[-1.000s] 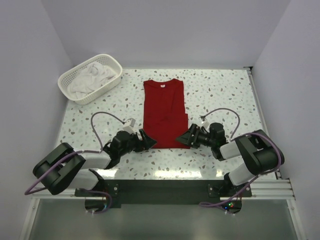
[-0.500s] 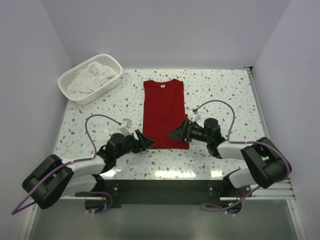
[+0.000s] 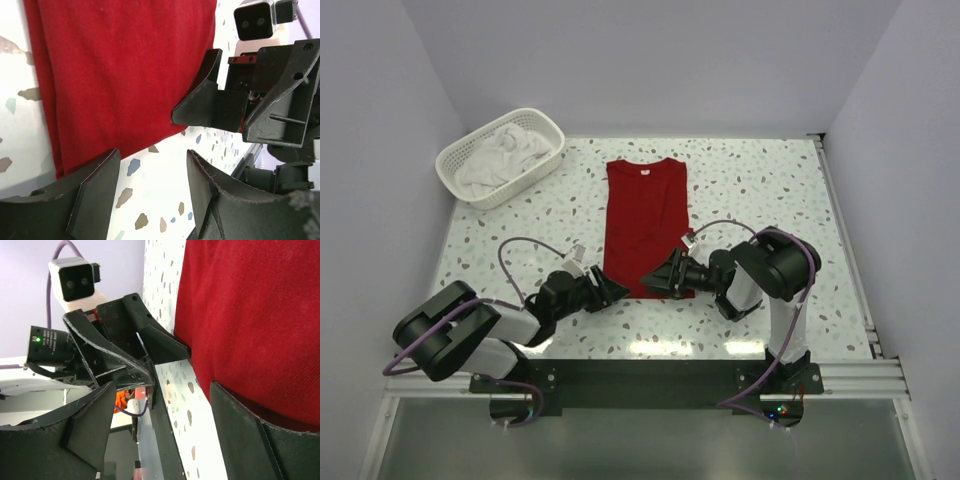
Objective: Fold and stack the t-shirts
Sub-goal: Fold the tshirt
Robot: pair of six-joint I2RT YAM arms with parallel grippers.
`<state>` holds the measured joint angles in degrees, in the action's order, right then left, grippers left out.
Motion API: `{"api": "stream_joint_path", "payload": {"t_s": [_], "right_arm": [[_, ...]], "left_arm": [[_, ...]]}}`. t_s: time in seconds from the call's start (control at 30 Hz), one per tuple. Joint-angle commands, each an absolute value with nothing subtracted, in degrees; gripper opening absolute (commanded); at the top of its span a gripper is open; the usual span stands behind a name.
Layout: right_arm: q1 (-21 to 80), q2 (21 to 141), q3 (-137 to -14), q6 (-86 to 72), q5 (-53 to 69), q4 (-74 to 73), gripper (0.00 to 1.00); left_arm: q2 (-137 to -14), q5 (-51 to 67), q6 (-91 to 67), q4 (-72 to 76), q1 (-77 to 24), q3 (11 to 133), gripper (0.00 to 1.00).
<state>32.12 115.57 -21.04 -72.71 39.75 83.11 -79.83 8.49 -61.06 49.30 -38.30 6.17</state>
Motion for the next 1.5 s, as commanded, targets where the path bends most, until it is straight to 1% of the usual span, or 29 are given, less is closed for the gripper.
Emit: {"api": "stream_joint_path", "payload": {"t_s": [0.0, 0.1, 0.13, 0.27, 0.4, 0.57, 0.67, 0.73, 0.83, 0.93, 1.0, 1.07, 1.13, 1.17, 1.2, 1.27, 1.47], "right_arm": [[31.7, 120.6, -18.4, -67.7, 36.6, 92.3, 0.8], [31.5, 115.9, -18.7, -68.9, 38.1, 92.1, 0.8], [31.4, 114.6, -19.1, -69.4, 38.9, 92.1, 0.8], [29.5, 108.0, -19.5, -71.9, 40.5, 92.2, 0.8], [26.2, 105.9, -17.6, -71.3, 41.3, 90.7, 0.8], [22.9, 108.4, -14.2, -69.7, 42.4, 92.2, 0.8], [21.8, 110.4, -12.8, -68.2, 42.5, 92.1, 0.8], [21.0, 110.8, -12.5, -68.6, 42.2, 92.3, 0.8], [20.7, 108.4, -13.6, -70.5, 42.6, 92.1, 0.8], [19.9, 104.5, -17.0, -74.2, 43.0, 91.4, 0.8], [19.4, 102.0, -21.1, -75.2, 43.1, 88.2, 0.8], [19.2, 100.1, -24.2, -74.1, 42.9, 83.9, 0.8], [18.9, 99.3, -28.8, -70.8, 42.4, 76.3, 0.8], [18.7, 99.1, -30.4, -69.8, 41.8, 74.1, 0.8], [18.2, 99.8, -33.2, -68.6, 41.7, 71.1, 0.8], [17.6, 101.5, -35.8, -68.8, 41.9, 70.7, 0.8], [14.2, 112.2, -42.9, -72.7, 42.2, 75.4, 0.8]], "left_arm": [[-78.9, 8.3, -63.0, 52.8, -37.4, 4.4, 0.61], [-74.6, 8.6, -62.9, 51.1, -37.1, 5.4, 0.6], [-73.4, 8.5, -61.8, 48.2, -37.1, 6.3, 0.6], [-69.8, 7.3, -58.1, 43.5, -37.0, 12.2, 0.61], [-72.9, 6.8, -56.8, 43.9, -36.6, 13.8, 0.61], [-81.9, 8.8, -59.1, 52.0, -36.3, 11.1, 0.59], [-85.1, 9.7, -60.7, 55.5, -35.2, 9.3, 0.57], [-85.2, 10.4, -61.2, 56.1, -34.7, 9.0, 0.56], [-81.7, 10.7, -60.6, 53.5, -34.0, 10.4, 0.57], [-77.5, 10.3, -58.7, 49.8, -33.2, 13.8, 0.58], [-77.6, 10.7, -57.4, 49.4, -32.0, 15.8, 0.58], [-79.8, 11.6, -56.7, 49.2, -30.3, 19.6, 0.58], [-82.4, 13.6, -56.3, 50.2, -29.2, 23.4, 0.58], [-85.4, 14.2, -56.3, 50.8, -28.3, 24.7, 0.58], [-87.0, 15.6, -56.5, 51.4, -27.8, 25.8, 0.58], [-91.8, 16.9, -56.7, 53.4, -26.7, 29.2, 0.58], [-102.5, 19.6, -56.9, 55.8, -23.7, 36.0, 0.58]]}}
